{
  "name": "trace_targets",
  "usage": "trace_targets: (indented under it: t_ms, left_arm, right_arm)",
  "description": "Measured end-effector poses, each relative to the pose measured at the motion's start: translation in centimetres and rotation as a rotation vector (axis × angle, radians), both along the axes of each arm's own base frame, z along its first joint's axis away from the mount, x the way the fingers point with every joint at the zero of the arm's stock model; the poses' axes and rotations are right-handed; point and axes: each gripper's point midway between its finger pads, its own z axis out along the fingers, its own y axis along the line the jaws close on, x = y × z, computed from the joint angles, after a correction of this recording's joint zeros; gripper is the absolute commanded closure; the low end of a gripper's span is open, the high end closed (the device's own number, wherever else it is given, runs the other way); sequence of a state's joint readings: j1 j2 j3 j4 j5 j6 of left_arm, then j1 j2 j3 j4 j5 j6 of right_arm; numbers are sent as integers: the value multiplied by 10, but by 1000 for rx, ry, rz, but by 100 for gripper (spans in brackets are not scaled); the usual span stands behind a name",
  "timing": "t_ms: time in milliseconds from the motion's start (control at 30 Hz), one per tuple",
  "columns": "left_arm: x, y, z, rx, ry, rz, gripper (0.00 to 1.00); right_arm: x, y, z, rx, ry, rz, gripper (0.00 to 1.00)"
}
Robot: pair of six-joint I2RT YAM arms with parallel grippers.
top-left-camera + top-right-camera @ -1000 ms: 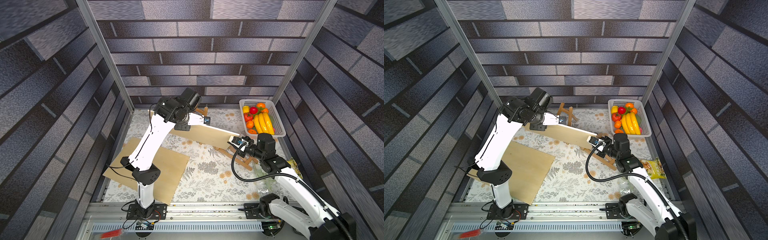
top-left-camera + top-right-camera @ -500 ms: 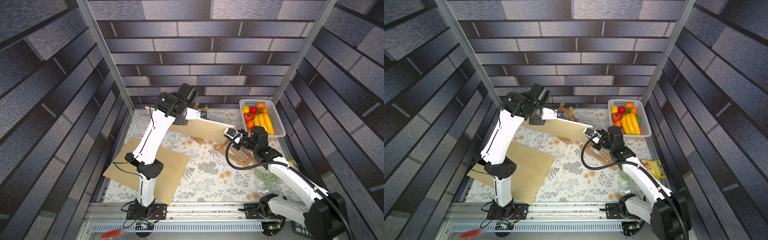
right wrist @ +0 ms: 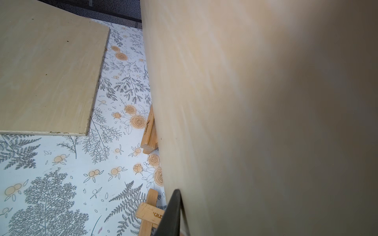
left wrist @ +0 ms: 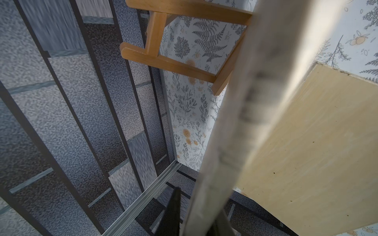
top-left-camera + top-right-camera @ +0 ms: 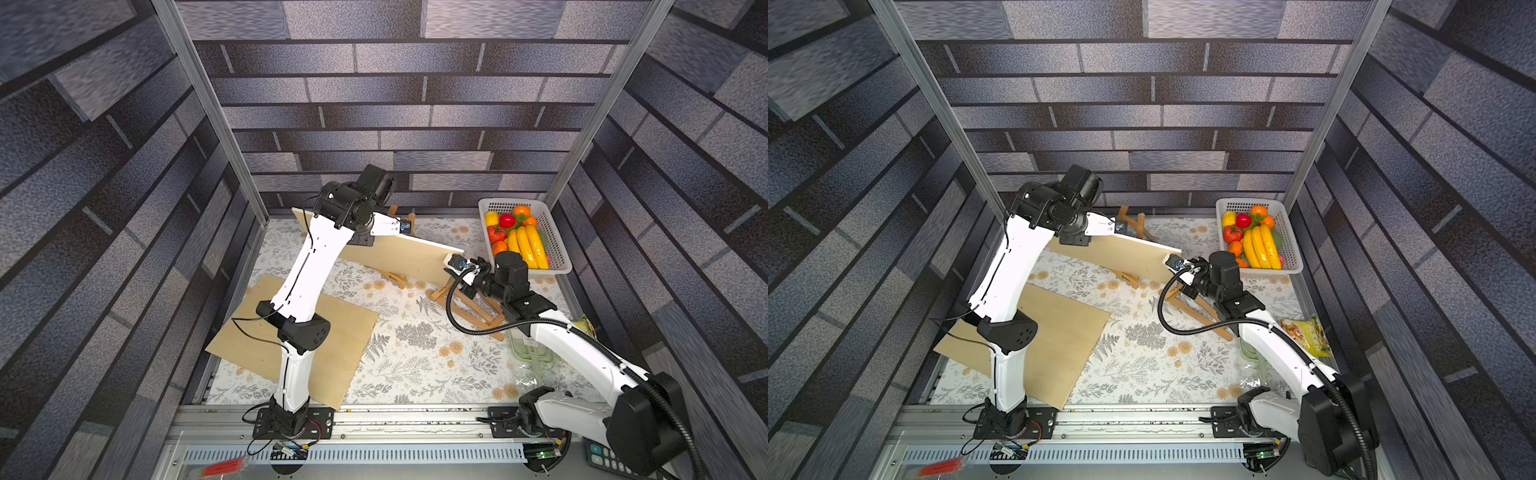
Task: Assemble the easel
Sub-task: Place the drawing board on the easel.
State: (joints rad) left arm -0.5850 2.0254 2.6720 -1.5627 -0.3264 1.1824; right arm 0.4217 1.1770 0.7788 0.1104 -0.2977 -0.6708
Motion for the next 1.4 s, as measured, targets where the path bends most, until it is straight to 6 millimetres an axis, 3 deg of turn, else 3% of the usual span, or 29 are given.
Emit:
trace_targets:
  t_ms: [67,100,133,167,267,367,467,633,867,1400]
  left_arm:
    - [1,0,0,-1,-2,0,100]
    - [1,-1,1,-2,-4,0,93]
    - [2,-1,0,-3,-5,-1,79]
    - [2,-1,1,-6,-7,-1,73]
    - [13,-9,7,-51,-54,14,72]
    - [20,-15,11,-94,-79,28,57]
    - [34,-40,32,-249,-163,40,47]
    - [39,-67,54,-397,-223,25,14]
    - [48,-65,64,-453,-257,59,10]
    - [50,-47,63,-466,-251,120,4]
  right_arm:
    - [0,0,0,2,3,-3,100]
    - [0,0,-1,4,4,-5,100]
    - [0,0,-1,6,4,-7,100]
    - [-1,-1,-2,8,5,-9,100]
    - [-2,-1,-4,34,28,-25,100]
    - [-2,-2,-4,54,34,-42,100]
    - [-11,9,-5,121,95,-18,100]
    - [-18,18,-3,210,169,-14,100]
    - [-17,18,-3,217,174,-20,100]
    - [-5,22,-5,266,162,5,100]
